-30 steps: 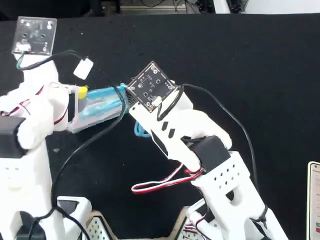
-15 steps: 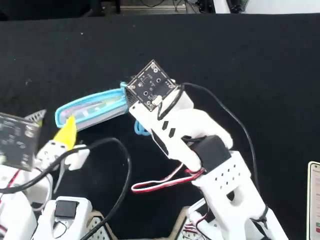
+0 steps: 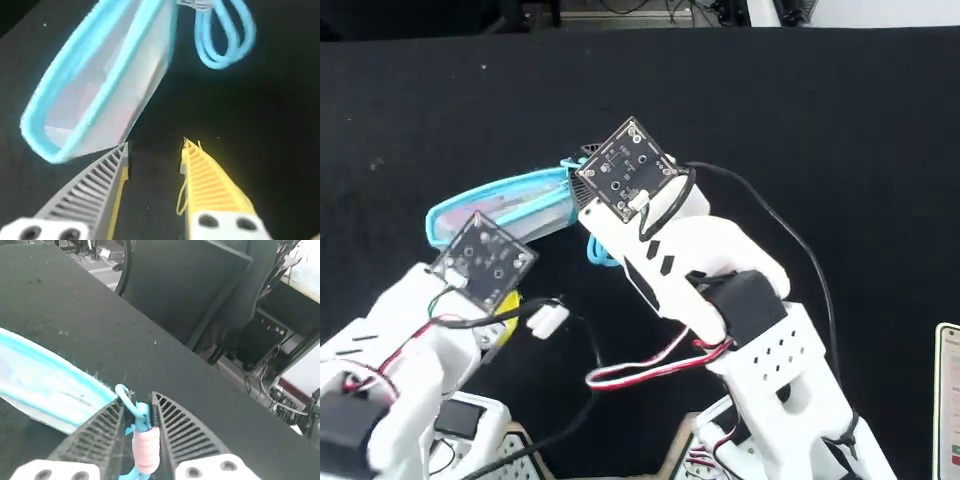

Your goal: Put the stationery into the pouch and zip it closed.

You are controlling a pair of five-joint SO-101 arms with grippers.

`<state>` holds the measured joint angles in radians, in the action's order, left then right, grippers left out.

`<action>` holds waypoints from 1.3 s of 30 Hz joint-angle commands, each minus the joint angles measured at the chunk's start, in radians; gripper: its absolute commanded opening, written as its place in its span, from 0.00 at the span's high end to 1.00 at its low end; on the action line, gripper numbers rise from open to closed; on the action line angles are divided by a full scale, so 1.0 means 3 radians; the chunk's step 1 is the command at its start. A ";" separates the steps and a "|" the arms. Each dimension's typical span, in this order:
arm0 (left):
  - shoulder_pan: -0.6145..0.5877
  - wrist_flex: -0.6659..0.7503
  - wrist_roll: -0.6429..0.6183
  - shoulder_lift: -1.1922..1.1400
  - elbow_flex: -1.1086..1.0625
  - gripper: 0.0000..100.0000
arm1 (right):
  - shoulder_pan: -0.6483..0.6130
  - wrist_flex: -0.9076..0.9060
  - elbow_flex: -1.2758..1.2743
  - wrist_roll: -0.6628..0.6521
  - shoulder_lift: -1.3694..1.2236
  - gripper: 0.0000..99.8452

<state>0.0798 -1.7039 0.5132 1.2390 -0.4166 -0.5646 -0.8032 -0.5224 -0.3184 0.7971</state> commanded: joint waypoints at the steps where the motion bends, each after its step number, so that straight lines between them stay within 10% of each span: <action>1: -0.0422 0.0409 0.0036 0.0015 -0.0171 0.83 | -0.0005 -0.0205 0.0192 -0.0031 0.0008 0.99; 9: -0.1153 0.1683 -0.0481 0.0015 -0.1015 0.83 | -0.0026 -0.0573 0.0182 -0.0031 0.0008 0.99; 28: -0.1066 0.2905 -0.1406 0.0010 -0.1614 0.83 | -0.0844 -0.0890 -0.0136 -0.0036 0.0995 0.99; 39: -0.0386 0.2634 -0.1427 0.0015 -0.1327 0.83 | -0.0823 -0.0895 -0.0284 -0.0235 0.1245 0.99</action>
<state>-0.0629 -0.9060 0.0913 1.2344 -0.9014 -0.8132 -1.0717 -0.5869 -0.3368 1.1577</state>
